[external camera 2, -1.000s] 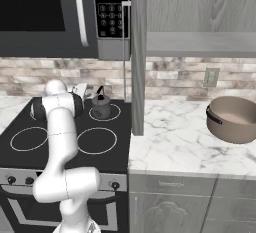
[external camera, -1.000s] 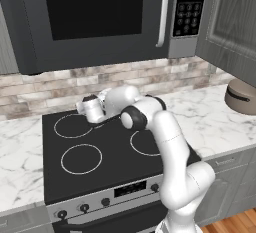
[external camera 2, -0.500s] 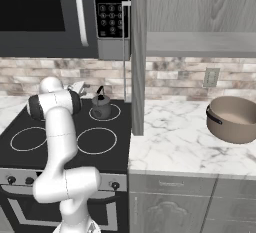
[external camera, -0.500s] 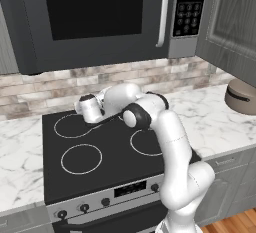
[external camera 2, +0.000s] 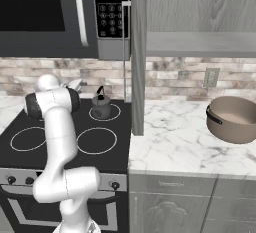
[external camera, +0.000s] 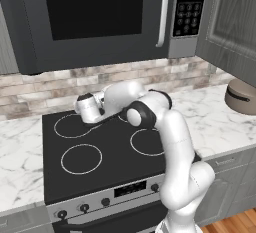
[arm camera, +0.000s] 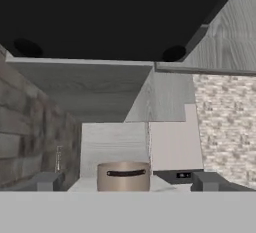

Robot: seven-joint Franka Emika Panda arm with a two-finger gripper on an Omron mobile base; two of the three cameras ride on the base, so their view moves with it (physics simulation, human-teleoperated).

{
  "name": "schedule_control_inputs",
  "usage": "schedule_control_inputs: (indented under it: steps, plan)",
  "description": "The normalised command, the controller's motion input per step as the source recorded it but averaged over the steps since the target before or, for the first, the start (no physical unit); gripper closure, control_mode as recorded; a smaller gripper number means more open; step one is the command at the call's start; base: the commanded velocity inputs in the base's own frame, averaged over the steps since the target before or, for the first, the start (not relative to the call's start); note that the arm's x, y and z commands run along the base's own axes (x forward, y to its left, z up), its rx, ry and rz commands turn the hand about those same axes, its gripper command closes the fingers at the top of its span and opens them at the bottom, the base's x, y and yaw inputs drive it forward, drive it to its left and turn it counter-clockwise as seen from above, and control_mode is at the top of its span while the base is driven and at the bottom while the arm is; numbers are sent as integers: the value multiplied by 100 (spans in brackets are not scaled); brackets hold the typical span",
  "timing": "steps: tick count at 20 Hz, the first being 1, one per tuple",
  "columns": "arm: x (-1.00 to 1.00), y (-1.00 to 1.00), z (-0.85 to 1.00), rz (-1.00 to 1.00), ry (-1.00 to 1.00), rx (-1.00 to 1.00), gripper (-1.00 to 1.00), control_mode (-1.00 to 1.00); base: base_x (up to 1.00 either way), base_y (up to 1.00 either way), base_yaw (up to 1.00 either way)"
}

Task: Pick the kettle from the cabinet and place it on a stove burner. Then pick the pot from the counter and place it on another stove burner. Finally, turn both burners on.

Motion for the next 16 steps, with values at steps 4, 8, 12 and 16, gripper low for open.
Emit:
schedule_control_inputs:
  steps: [4, 8, 12, 16]
  plan:
    - [-38, 0, 16, -4, -7, -1, -100, -100, 0, 0, 0]
    - [-46, 0, 7, 0, -9, 0, -100, -100, 0, 0, 0]
    - [-56, -4, 1, 0, -16, 0, -100, -100, 0, 0, 0]
    - [-56, -9, 3, 0, -20, 1, -100, -100, 0, 0, 0]
